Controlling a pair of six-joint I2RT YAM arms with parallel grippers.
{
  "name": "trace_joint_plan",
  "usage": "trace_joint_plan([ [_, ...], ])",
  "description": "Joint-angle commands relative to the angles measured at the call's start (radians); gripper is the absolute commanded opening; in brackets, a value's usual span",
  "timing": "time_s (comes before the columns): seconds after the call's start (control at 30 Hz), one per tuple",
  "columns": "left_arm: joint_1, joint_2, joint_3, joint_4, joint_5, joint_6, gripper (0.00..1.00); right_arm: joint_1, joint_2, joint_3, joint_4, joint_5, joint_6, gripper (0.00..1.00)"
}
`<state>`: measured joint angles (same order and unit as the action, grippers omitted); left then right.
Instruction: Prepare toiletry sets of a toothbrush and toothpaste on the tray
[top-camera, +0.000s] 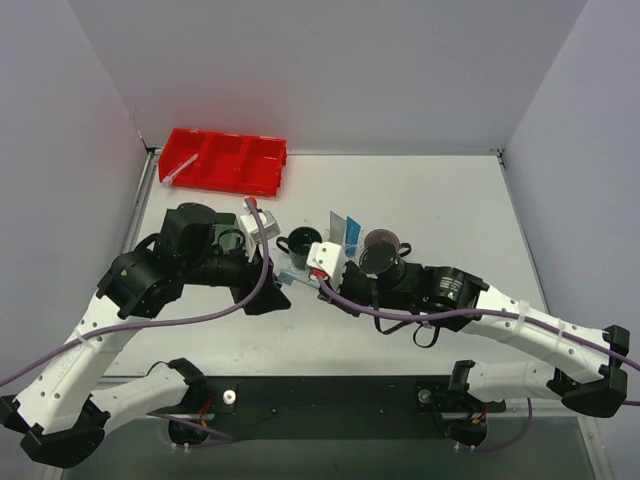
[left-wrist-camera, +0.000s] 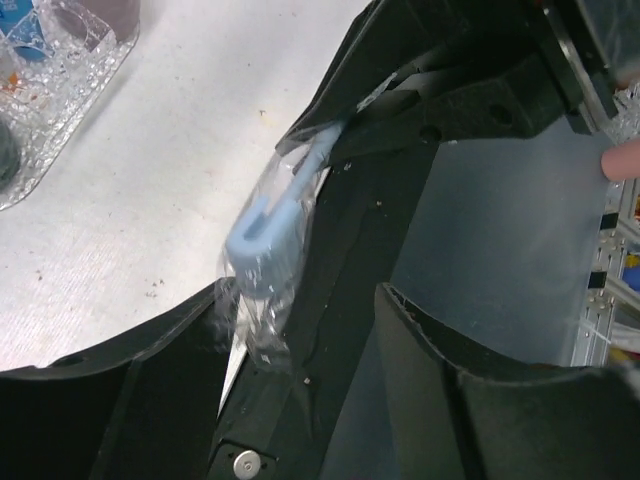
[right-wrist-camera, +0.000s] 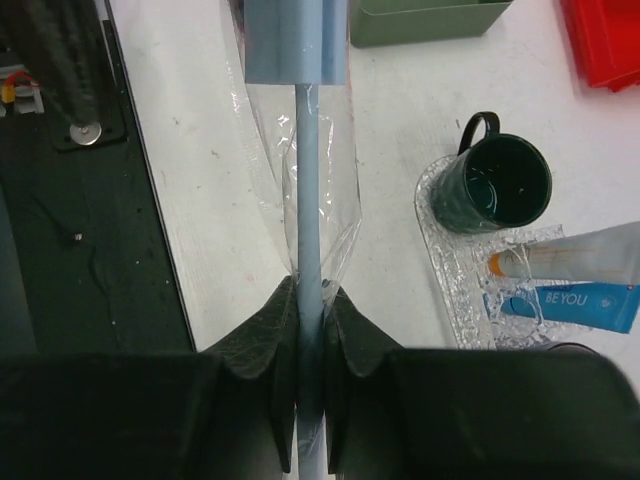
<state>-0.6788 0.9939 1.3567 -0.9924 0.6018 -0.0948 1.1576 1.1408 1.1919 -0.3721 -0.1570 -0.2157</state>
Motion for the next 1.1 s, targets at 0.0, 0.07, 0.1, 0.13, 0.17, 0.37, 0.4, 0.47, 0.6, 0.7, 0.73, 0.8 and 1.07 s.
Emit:
trace_joint_plan([
  [0.0, -0.002, -0.060, -0.034, 0.159, 0.007, -0.025, 0.72, -0.009, -0.065, -0.066, 0.133, 0.080, 0.064, 0.00],
  [0.07, -0.002, -0.103, -0.066, 0.224, -0.040, -0.025, 0.77, -0.013, -0.090, -0.109, 0.194, 0.111, 0.111, 0.00],
  [0.1, -0.002, -0.124, -0.085, 0.291, -0.069, -0.028, 0.82, -0.015, -0.096, -0.124, 0.249, 0.146, 0.133, 0.00],
  [0.13, -0.002, -0.173, -0.112, 0.332, -0.117, -0.039, 0.85, -0.018, -0.111, -0.141, 0.277, 0.154, 0.172, 0.00],
  [0.17, -0.002, -0.202, -0.140, 0.381, -0.137, -0.049, 0.87, -0.021, -0.119, -0.164, 0.307, 0.154, 0.196, 0.00],
  [0.37, -0.002, -0.365, -0.516, 0.944, -0.080, -0.302, 0.90, -0.029, -0.159, -0.238, 0.596, 0.237, 0.326, 0.00],
  [0.4, -0.004, -0.368, -0.556, 1.075, -0.074, -0.342, 0.90, -0.032, -0.162, -0.251, 0.661, 0.243, 0.346, 0.00],
  [0.47, -0.011, -0.357, -0.657, 1.171, -0.082, -0.439, 0.91, -0.032, -0.171, -0.271, 0.726, 0.257, 0.396, 0.00],
  [0.6, -0.076, -0.330, -0.745, 1.317, -0.189, -0.502, 0.91, -0.033, -0.181, -0.321, 0.881, 0.263, 0.455, 0.00],
  [0.7, -0.149, -0.301, -0.780, 1.408, -0.262, -0.516, 0.92, -0.033, -0.176, -0.336, 0.917, 0.281, 0.487, 0.00],
  [0.73, -0.166, -0.278, -0.786, 1.434, -0.275, -0.526, 0.92, -0.033, -0.173, -0.339, 0.923, 0.281, 0.492, 0.00],
  [0.8, -0.215, -0.250, -0.795, 1.491, -0.304, -0.534, 0.92, -0.035, -0.170, -0.342, 0.930, 0.280, 0.499, 0.00],
  [1.07, -0.251, -0.169, -0.805, 1.578, -0.372, -0.560, 0.88, -0.032, -0.179, -0.357, 0.946, 0.258, 0.524, 0.00],
])
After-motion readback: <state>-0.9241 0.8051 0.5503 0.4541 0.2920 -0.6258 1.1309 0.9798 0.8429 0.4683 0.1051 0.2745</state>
